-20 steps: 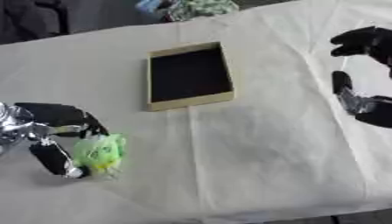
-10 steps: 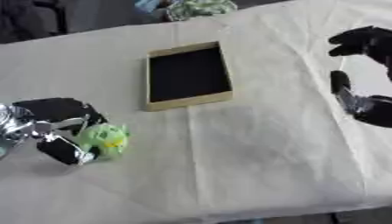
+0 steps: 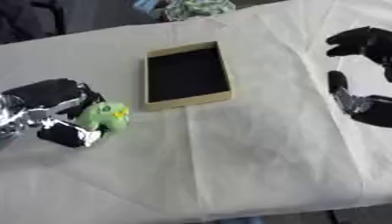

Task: Pick up objects on the table and place them in the box.

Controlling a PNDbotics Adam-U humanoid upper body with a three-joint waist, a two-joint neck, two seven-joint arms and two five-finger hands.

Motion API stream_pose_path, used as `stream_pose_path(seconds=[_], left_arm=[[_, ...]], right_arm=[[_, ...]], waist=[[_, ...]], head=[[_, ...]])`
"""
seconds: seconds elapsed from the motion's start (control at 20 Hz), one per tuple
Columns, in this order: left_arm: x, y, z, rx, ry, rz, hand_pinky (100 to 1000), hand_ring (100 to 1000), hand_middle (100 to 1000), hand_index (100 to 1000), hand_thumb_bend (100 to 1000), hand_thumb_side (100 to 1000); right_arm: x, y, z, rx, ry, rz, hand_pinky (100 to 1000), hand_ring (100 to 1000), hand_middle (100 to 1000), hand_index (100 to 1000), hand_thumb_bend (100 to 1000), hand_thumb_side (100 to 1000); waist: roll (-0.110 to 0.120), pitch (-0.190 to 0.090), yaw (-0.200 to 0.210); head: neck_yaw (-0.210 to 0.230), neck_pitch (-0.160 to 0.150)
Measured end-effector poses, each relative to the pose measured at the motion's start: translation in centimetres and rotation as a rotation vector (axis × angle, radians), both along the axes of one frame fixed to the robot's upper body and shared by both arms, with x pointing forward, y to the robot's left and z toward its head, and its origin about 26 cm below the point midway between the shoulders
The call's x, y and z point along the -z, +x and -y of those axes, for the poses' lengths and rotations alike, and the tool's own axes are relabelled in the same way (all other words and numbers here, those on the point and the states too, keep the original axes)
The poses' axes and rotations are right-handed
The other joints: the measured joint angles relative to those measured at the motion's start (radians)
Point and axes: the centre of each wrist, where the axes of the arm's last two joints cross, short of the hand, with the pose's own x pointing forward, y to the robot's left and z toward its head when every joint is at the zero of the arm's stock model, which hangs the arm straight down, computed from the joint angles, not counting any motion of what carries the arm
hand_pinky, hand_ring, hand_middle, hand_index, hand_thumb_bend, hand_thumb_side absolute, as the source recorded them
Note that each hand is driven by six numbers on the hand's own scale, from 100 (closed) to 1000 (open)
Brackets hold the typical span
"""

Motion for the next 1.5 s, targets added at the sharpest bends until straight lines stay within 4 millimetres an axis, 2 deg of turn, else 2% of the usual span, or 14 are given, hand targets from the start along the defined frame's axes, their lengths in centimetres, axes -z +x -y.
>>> stream_pose_path(seconds=[0.35, 0.6, 0.75, 1.05, 1.35, 1.5], left_arm=[[-4.9, 2.2, 1.7, 0.012, 0.006, 0.144, 630, 404, 361, 635, 100, 497], [-6.0, 5.5, 3.8, 0.033, 0.024, 0.171, 637, 413, 370, 640, 100, 501], [-5.4, 7.8, 5.1, 0.037, 0.051, 0.173, 639, 417, 374, 644, 100, 499], [-2.3, 11.5, 6.7, 0.02, 0.075, 0.162, 643, 426, 380, 651, 100, 504], [0.7, 13.5, 8.4, 0.026, 0.076, 0.188, 647, 440, 395, 663, 100, 510], [1.9, 14.1, 8.9, 0.025, 0.073, 0.203, 661, 474, 444, 693, 100, 514]], right_arm=[[-0.1, 0.1, -0.3, -0.019, -0.006, 0.002, 788, 738, 768, 838, 100, 240], [-0.3, 0.1, -0.7, -0.038, -0.008, 0.001, 788, 738, 768, 838, 100, 241], [-0.2, 0.1, -0.9, -0.048, -0.006, -0.004, 788, 738, 768, 838, 100, 240], [-0.4, 0.2, -1.1, -0.064, -0.003, -0.003, 787, 738, 767, 838, 100, 241], [-0.5, 0.2, -1.5, -0.081, 0.002, -0.001, 787, 738, 767, 838, 100, 242], [-0.5, 0.2, -1.6, -0.084, 0.001, -0.002, 787, 737, 766, 837, 100, 243]], waist=[[0.0, 0.0, -0.019], [0.0, 0.0, -0.032], [0.0, 0.004, -0.045], [-0.007, 0.012, -0.063], [-0.013, 0.019, -0.078], [-0.013, 0.021, -0.083]], head=[[-0.001, -0.002], [0.001, -0.006], [0.005, -0.011], [0.006, -0.022], [0.008, -0.032], [0.015, -0.033]])
